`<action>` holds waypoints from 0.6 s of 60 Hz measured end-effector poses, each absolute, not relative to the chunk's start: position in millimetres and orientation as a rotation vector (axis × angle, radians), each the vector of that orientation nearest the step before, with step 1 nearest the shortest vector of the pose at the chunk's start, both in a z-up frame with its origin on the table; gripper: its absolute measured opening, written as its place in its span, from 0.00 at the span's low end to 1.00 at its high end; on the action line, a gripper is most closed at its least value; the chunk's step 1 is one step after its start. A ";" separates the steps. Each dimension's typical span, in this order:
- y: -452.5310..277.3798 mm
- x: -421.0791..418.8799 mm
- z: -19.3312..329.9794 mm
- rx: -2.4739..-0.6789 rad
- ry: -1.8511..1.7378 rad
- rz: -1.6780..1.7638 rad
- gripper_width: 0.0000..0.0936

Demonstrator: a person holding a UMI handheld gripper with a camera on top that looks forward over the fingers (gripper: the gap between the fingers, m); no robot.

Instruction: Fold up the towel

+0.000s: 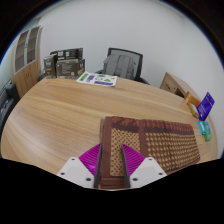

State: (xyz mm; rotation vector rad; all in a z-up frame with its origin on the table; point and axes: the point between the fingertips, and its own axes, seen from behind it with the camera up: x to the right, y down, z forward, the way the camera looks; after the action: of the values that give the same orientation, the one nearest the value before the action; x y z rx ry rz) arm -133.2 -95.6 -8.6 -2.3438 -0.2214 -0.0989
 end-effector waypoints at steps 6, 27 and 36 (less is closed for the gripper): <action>-92.9 -121.0 -7.3 -2.352 -0.203 -0.115 0.11; -113.6 -189.7 64.2 -2.300 -0.190 0.353 0.06; -117.5 -206.9 144.3 -2.189 -0.139 0.594 0.06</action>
State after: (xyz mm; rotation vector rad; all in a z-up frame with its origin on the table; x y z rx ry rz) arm -206.9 -117.5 144.3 -2.1890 -0.1391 0.5940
